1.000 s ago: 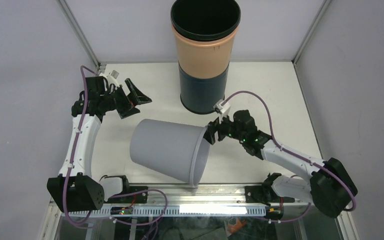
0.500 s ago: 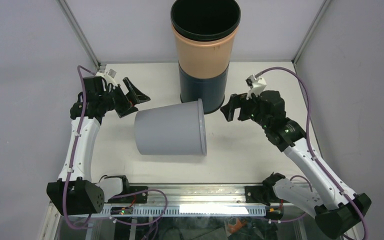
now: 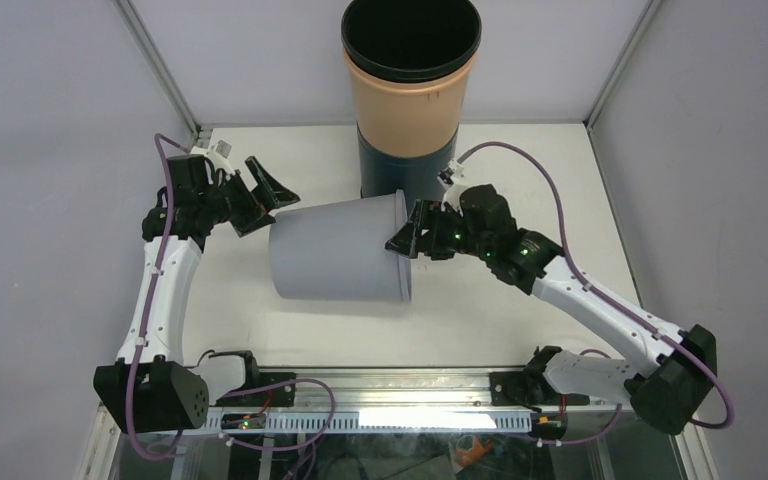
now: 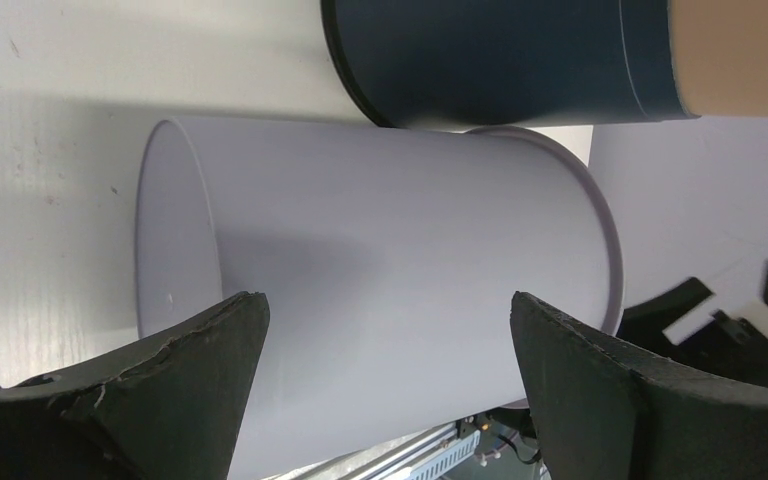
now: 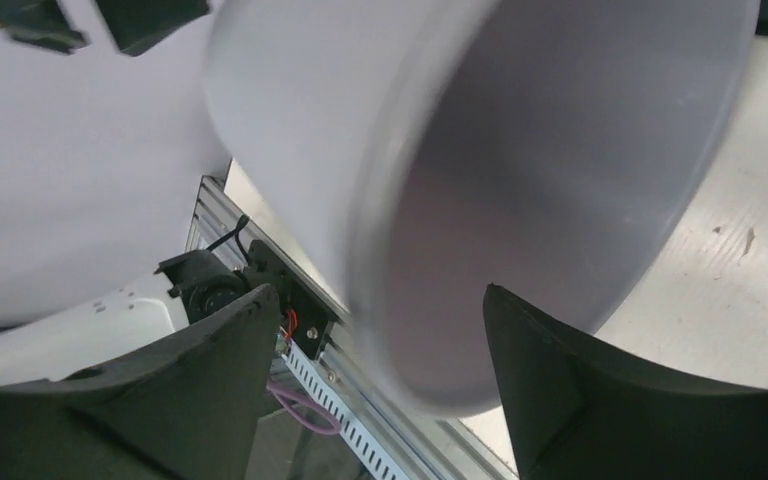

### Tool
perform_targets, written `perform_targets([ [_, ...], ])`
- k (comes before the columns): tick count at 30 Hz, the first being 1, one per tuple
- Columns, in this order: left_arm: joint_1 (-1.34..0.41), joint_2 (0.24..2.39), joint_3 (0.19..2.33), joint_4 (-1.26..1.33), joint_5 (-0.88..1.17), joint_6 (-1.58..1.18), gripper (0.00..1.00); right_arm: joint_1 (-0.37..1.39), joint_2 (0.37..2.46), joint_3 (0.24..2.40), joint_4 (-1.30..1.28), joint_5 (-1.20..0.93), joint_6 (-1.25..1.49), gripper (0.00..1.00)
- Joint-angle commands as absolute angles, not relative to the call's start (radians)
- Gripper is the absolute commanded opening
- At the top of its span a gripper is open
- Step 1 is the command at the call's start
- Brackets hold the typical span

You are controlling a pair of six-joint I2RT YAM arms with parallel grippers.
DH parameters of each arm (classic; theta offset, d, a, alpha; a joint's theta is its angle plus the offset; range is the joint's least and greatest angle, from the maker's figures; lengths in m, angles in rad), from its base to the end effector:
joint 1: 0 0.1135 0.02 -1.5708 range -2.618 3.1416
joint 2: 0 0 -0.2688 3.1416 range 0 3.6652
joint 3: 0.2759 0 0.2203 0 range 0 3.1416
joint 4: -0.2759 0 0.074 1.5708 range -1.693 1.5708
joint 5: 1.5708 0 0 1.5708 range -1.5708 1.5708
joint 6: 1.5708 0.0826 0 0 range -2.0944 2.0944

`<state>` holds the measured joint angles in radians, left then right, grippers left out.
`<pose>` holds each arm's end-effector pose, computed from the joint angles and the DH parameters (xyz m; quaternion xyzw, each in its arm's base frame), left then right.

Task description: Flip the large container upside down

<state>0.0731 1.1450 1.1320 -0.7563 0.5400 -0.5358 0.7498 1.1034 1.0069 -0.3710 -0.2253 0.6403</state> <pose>0.2283 -0.0259 0.3148 -0.1667 0.8778 -0.3253 0.3096 0.1730 0.1863 0.3231 -0.1051 0.8418 0.4070 0.3387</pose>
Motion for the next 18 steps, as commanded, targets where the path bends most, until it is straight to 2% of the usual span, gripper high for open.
perform_targets([
  [1, 0.077, 1.129, 1.154, -0.705, 0.535, -0.551, 0.96, 0.750, 1.130, 0.925, -0.125, -0.244, 0.783, 0.69],
  [4, 0.077, 1.132, 1.158, -0.705, 0.537, -0.551, 0.96, 0.750, 1.127, 0.888, -0.028, -0.256, 0.842, 0.45],
  [8, 0.077, 1.139, 1.153, -0.688, 0.566, -0.564, 0.96, 0.750, 1.125, 0.860, 0.060, -0.285, 0.909, 0.27],
  [10, 0.077, 1.140, 1.165, -0.688, 0.573, -0.561, 0.96, 0.749, 1.130, 0.846, 0.114, -0.312, 0.948, 0.11],
  [12, 0.077, 1.135, 1.187, -0.688, 0.574, -0.559, 0.96, 0.747, 1.136, 0.837, 0.153, -0.328, 0.980, 0.00],
  [18, 0.077, 1.107, 1.300, -0.689, 0.569, -0.565, 0.97, 0.684, 1.099, 0.756, 0.300, -0.382, 1.088, 0.00],
])
